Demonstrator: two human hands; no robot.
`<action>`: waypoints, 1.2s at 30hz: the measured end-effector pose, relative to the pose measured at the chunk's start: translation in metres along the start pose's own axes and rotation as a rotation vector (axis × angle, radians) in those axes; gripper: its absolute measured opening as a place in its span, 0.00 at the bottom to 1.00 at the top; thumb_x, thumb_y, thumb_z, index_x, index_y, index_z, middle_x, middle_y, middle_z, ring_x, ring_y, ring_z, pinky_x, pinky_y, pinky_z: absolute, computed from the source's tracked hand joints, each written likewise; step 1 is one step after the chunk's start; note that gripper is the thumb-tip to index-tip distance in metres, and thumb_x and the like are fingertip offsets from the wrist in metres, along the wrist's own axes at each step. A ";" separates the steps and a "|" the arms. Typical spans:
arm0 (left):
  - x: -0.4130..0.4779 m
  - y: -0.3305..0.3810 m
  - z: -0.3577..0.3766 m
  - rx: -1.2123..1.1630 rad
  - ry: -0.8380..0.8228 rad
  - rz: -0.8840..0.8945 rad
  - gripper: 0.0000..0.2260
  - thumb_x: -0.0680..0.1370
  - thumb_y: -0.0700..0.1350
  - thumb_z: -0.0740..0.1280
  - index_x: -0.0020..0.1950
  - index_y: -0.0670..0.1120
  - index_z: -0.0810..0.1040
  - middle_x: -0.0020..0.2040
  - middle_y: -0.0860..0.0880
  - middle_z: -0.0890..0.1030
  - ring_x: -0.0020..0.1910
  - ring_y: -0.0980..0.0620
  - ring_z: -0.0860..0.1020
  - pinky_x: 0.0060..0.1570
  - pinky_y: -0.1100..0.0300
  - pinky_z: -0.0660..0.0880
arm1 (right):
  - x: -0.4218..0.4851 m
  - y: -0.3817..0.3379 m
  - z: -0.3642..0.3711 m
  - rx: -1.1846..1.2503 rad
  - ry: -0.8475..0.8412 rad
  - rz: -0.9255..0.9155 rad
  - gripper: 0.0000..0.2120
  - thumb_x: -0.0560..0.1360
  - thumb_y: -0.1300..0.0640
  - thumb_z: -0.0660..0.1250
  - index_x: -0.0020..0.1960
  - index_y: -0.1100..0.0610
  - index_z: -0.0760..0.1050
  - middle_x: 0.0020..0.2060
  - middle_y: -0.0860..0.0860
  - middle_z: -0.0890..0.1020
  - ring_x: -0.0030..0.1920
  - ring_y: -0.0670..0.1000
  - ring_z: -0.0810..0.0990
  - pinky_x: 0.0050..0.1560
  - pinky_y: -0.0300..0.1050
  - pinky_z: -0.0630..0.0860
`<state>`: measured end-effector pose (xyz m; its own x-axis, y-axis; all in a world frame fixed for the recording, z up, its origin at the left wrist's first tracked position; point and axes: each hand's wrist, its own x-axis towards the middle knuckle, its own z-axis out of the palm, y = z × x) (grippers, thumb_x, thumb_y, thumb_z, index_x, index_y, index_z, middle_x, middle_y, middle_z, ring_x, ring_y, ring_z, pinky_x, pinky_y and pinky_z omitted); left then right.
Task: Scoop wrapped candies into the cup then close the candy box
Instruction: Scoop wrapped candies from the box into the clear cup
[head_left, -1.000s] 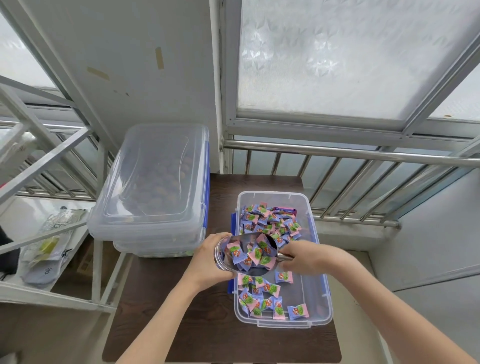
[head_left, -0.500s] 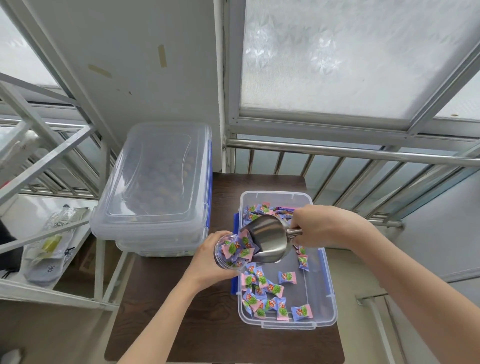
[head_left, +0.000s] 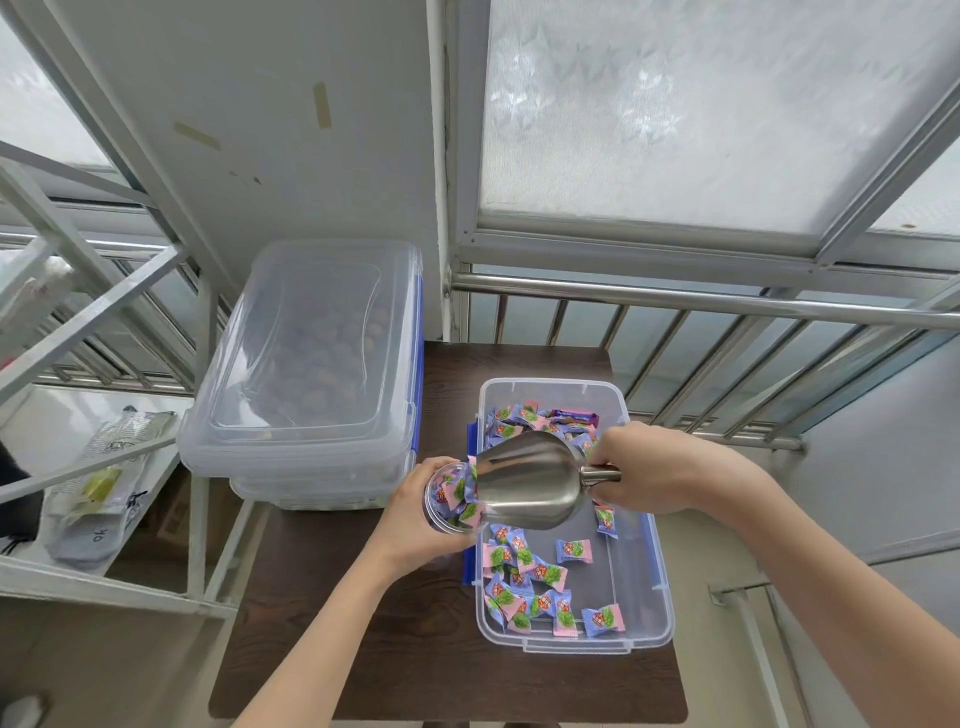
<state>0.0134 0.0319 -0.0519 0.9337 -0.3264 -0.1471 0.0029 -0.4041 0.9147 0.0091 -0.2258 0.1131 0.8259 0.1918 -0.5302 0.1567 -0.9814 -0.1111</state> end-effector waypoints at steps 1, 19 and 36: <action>0.000 -0.001 0.000 -0.002 0.006 -0.004 0.34 0.60 0.47 0.82 0.62 0.55 0.72 0.57 0.52 0.79 0.55 0.56 0.80 0.54 0.56 0.81 | 0.001 -0.002 0.001 -0.004 0.005 -0.002 0.13 0.73 0.53 0.62 0.31 0.54 0.67 0.28 0.50 0.72 0.33 0.57 0.72 0.27 0.42 0.64; -0.008 -0.012 0.002 -0.061 0.036 -0.060 0.34 0.61 0.41 0.82 0.62 0.53 0.71 0.54 0.56 0.81 0.56 0.59 0.80 0.49 0.70 0.78 | -0.016 0.001 0.022 0.060 0.027 0.019 0.11 0.75 0.50 0.62 0.35 0.53 0.68 0.35 0.51 0.76 0.39 0.58 0.75 0.34 0.46 0.68; -0.016 -0.041 0.000 0.008 0.015 -0.167 0.37 0.62 0.42 0.81 0.65 0.53 0.67 0.60 0.57 0.77 0.58 0.59 0.78 0.49 0.72 0.76 | 0.080 0.008 0.207 1.067 0.051 0.662 0.22 0.81 0.55 0.54 0.71 0.64 0.56 0.55 0.59 0.75 0.43 0.53 0.76 0.38 0.47 0.74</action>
<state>-0.0012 0.0536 -0.0867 0.9259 -0.2412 -0.2908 0.1554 -0.4585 0.8750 -0.0359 -0.2162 -0.1043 0.6021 -0.3577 -0.7138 -0.7910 -0.3892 -0.4722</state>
